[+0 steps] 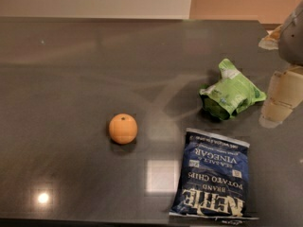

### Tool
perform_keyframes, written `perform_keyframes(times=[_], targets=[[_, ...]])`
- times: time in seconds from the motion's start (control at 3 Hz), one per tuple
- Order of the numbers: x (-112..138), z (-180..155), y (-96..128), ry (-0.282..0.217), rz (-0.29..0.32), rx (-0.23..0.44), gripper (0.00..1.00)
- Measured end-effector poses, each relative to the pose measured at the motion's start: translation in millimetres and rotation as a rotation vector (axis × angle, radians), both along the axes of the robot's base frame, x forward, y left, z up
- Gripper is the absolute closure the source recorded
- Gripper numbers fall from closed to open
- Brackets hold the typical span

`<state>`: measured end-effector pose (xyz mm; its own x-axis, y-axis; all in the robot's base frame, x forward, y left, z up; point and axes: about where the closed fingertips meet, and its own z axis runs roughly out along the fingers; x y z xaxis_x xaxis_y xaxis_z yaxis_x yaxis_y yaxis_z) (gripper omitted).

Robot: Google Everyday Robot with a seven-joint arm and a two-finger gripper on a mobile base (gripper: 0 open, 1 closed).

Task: Pick green rice chip bag

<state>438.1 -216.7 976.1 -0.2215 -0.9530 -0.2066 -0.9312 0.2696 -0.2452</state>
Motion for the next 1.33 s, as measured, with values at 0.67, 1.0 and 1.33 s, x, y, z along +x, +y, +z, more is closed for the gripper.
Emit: perform_keyframes(times=[0.67, 1.0, 1.33], targets=[[8.0, 3.4, 0.7, 0.01, 0.011, 0.009, 0.0], [31.4, 4.9, 0.5, 0.015, 0.021, 0.028, 0.0], [58.0, 0.5, -2.3, 0.027, 0.037, 0.048, 0.0]])
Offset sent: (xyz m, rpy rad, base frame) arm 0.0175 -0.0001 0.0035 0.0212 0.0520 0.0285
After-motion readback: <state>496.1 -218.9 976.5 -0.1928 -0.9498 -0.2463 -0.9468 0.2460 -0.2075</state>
